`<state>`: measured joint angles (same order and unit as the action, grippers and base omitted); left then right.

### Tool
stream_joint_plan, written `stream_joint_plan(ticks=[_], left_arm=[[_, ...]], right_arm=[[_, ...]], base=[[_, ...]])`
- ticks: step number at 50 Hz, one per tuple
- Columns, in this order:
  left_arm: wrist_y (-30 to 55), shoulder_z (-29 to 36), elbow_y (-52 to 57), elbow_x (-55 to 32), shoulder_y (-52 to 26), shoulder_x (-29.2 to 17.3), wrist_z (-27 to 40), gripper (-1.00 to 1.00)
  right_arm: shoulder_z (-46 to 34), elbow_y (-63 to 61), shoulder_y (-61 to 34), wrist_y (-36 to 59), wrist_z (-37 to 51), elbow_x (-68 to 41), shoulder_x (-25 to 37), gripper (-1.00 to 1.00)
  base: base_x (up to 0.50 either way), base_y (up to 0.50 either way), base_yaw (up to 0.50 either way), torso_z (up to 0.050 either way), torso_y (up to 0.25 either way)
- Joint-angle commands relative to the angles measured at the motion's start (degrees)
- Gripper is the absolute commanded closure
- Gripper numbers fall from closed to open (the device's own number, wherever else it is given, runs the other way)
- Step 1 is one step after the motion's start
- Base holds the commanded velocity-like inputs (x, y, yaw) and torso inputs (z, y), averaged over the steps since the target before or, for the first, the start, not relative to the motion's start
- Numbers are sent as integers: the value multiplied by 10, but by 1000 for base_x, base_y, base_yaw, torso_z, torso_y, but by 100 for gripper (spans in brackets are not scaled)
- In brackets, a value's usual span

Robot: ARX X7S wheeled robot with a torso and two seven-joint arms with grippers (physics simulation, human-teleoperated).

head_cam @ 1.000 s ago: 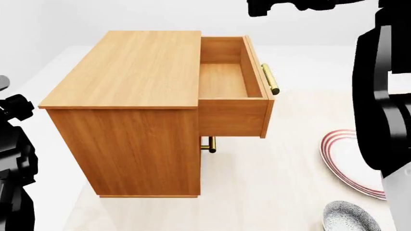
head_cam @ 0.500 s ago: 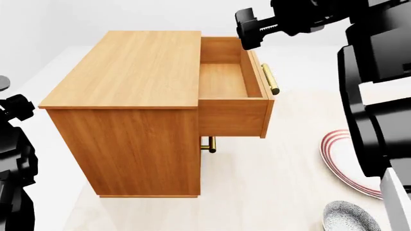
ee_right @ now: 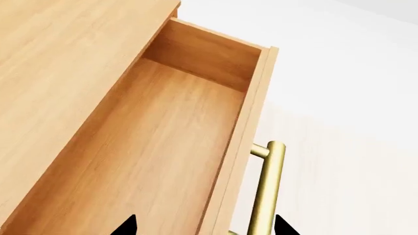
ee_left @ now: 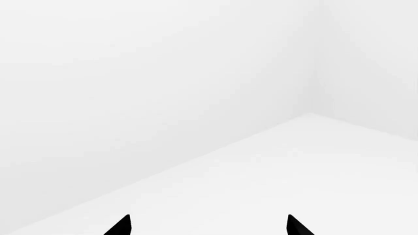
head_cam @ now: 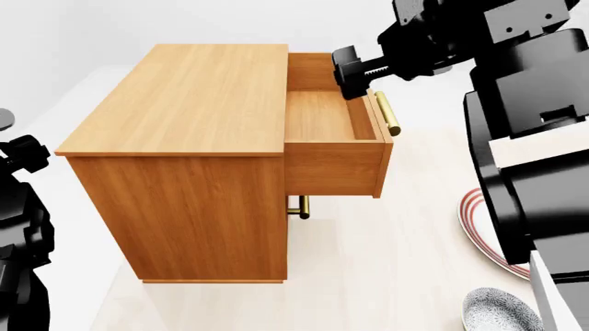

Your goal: Open the top drawer of the cabinet and put the bowl in it.

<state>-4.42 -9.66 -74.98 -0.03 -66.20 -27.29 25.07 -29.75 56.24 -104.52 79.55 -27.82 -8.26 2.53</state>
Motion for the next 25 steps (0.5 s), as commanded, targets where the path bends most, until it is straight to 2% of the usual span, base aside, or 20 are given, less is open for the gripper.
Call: stream_joint_plan(ticks=[1,25], left_arm=[[-2,0,0,0,1,0,-1,-100],[-5,-1,0,0,2,-1,-3,-100]], right_arm=[[4,29,13,-23,11,-6,-2,-100],[4,56,35,-54,26,-19,3,-100]], base=[[0,0,0,0,0],[0,0,0,0,0]])
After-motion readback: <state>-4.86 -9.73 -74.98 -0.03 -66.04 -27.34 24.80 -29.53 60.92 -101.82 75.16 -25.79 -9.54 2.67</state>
